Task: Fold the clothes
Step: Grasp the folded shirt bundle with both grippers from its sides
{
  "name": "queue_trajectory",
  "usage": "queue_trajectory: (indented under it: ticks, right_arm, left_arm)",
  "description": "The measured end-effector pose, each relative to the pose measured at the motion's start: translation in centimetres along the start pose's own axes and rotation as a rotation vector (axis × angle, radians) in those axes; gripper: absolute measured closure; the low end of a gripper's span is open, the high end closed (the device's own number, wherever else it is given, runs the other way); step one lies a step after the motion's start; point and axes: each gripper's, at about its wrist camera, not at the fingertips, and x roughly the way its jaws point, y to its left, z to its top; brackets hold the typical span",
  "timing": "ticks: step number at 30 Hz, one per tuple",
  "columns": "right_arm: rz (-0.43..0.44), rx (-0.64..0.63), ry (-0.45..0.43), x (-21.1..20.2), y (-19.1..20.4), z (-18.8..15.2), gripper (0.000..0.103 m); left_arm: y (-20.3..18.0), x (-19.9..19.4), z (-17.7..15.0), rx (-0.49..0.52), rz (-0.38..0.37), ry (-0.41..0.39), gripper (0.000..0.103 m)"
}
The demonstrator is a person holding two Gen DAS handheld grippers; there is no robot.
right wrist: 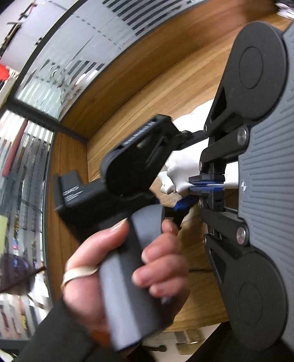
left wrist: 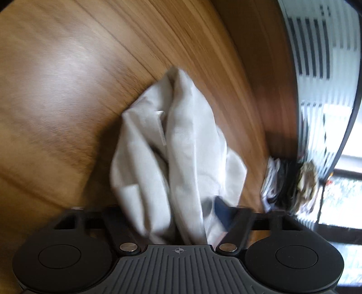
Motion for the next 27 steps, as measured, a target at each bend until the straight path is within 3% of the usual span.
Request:
queue_trajectory:
  ticks: [1, 3, 6, 9, 11, 13, 16, 21, 27]
  right_arm:
    - [0.000, 0.008, 0.002, 0.0, 0.0, -0.1, 0.101]
    - [0.001, 0.029, 0.007, -0.2, -0.1, -0.4, 0.101]
    - [0.016, 0.080, 0.016, -0.5, -0.6, -1.0, 0.100]
    - [0.032, 0.182, 0.019, -0.9, -2.0, -1.7, 0.099]
    - [0.028, 0.264, 0.024, -1.3, -3.2, -2.5, 0.091]
    - [0.019, 0.363, 0.033, -1.8, -4.6, -3.9, 0.075]
    - [-0.005, 0.524, 0.051, -1.9, -7.2, -6.2, 0.058]
    - [-0.019, 0.806, 0.073, -1.3, -11.0, -10.5, 0.025]
    - [0.082, 1.106, 0.071, 1.2, -14.1, -15.3, 0.016]
  left_arm:
    - [-0.3, 0.4, 0.1, 0.017, 0.017, 0.007, 0.060]
    - [-0.8, 0.8, 0.1, 0.052, 0.041, 0.008, 0.079]
    - [-1.7, 1.0, -0.2, 0.118, 0.092, -0.008, 0.088]
    - [-2.6, 1.1, -0.5, 0.197, 0.170, -0.023, 0.089]
    - [-3.2, 1.0, -0.7, 0.252, 0.218, -0.029, 0.089]
    - [-3.9, 0.9, -0.8, 0.306, 0.265, -0.033, 0.089]
    - [-4.6, 0.7, -0.7, 0.372, 0.328, -0.032, 0.088]
    - [-5.1, 0.5, 0.4, 0.435, 0.376, 0.007, 0.088]
    - [-5.3, 1.2, 2.1, 0.439, 0.374, 0.068, 0.087]
